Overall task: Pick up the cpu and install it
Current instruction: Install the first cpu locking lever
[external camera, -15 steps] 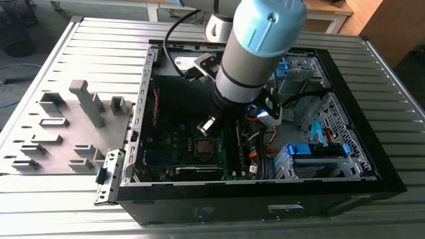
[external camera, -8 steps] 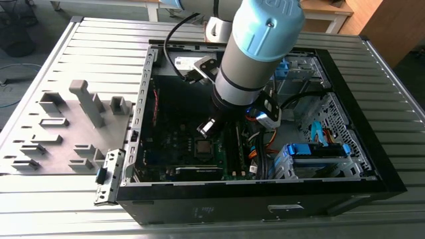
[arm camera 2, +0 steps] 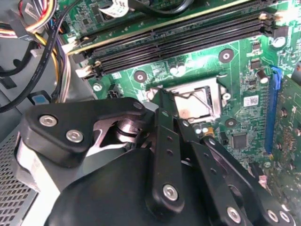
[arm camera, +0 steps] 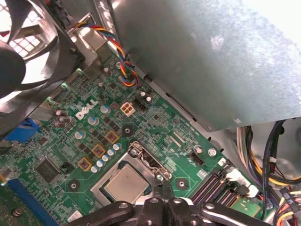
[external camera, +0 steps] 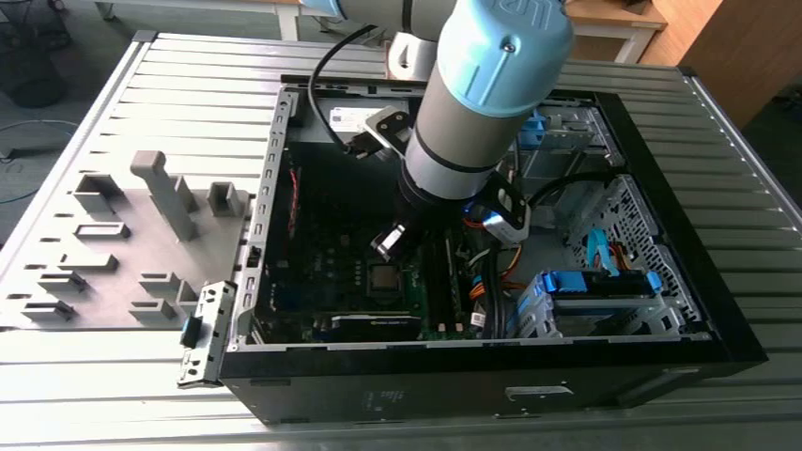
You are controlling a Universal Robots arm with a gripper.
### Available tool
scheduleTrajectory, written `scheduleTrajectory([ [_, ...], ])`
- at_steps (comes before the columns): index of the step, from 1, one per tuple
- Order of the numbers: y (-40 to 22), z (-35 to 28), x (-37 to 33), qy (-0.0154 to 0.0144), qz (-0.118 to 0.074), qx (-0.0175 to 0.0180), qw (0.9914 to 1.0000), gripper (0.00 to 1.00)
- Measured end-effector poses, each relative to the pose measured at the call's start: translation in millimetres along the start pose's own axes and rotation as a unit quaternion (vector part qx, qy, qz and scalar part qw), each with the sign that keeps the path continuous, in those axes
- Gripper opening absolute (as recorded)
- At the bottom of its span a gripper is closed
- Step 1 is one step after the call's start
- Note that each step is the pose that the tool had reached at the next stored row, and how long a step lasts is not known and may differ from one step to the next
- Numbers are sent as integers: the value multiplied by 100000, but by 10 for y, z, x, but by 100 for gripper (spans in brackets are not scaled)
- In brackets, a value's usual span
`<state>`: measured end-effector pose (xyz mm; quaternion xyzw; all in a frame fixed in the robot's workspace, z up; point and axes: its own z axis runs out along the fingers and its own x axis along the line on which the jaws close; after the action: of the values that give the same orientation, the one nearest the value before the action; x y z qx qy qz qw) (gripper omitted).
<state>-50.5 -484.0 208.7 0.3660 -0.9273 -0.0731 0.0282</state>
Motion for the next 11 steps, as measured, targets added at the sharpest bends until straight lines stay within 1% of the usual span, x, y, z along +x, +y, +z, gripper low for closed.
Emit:
scheduleTrajectory([
  [5, -8, -3, 50, 15, -5, 4, 100000, 11],
  [11, -42, -8, 90, 40, 4, 35, 100000, 11],
])
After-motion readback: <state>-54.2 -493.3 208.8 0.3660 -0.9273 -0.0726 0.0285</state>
